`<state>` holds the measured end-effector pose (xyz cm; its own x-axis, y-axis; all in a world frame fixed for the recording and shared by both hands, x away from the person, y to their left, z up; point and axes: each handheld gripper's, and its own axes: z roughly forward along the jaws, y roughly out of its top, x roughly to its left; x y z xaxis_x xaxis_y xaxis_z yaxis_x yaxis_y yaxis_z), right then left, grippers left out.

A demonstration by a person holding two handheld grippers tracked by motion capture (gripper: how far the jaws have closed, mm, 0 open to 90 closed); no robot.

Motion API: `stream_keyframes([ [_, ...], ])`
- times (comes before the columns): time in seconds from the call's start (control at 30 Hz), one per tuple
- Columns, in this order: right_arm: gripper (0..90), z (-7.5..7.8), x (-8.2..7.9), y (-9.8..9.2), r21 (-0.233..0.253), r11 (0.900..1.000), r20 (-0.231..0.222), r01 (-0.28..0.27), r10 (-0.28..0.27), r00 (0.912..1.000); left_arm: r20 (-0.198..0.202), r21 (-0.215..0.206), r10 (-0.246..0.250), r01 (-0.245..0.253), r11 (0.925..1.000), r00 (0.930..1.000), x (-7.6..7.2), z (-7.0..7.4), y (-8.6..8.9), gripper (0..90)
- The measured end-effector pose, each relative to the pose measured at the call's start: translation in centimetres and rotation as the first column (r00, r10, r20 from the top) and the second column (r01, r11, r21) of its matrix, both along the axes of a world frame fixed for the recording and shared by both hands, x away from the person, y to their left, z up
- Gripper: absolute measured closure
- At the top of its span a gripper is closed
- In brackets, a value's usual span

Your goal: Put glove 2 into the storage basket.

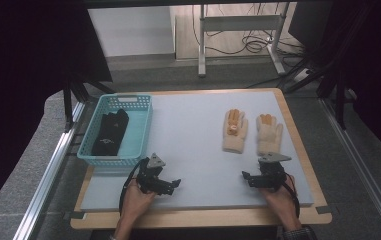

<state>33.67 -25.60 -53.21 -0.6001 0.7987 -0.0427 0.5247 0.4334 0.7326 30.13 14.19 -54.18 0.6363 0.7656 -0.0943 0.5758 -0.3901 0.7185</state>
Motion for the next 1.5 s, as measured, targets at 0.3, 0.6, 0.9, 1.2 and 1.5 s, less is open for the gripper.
stream_keyframes([
  [0.3, 19.2, 0.0, 0.0, -0.1, 0.012, 1.0, -0.001, 0.001, -0.001, 1.0, 0.002, 0.068, 0.019, -0.019, 0.9975, 0.9998, -0.1, -0.8, -0.1, 0.3],
  [0.6, 28.1, 0.5, 0.0, -1.0, 0.064, 0.998, -0.016, 0.028, -0.027, 0.9995, 0.007, 0.068, 0.021, -0.022, 0.9974, 0.9997, -0.2, -0.8, -0.1, 0.4],
  [0.9, 47.3, 3.1, 1.5, -3.5, 0.075, 0.994, 0.003, 0.083, -0.084, 0.9965, 0.008, 0.067, 0.023, -0.023, 0.9975, 0.9997, -0.2, -0.9, -0.1, 0.4],
  [1.2, 56.7, 4.5, 6.0, -5.8, 0.06, 0.991, 0.013, 0.124, -0.125, 0.9921, 0.01, 0.065, 0.025, -0.026, 0.9975, 0.9996, -0.2, -0.9, -0.1, 0.4],
  [1.5, 28.5, 3.5, 10.9, -6.2, -0.019, 0.997, 0.048, 0.073, -0.072, 0.9962, 0.011, 0.065, 0.025, -0.026, 0.9975, 0.9996, -0.2, -0.9, -0.1, 0.4],
])
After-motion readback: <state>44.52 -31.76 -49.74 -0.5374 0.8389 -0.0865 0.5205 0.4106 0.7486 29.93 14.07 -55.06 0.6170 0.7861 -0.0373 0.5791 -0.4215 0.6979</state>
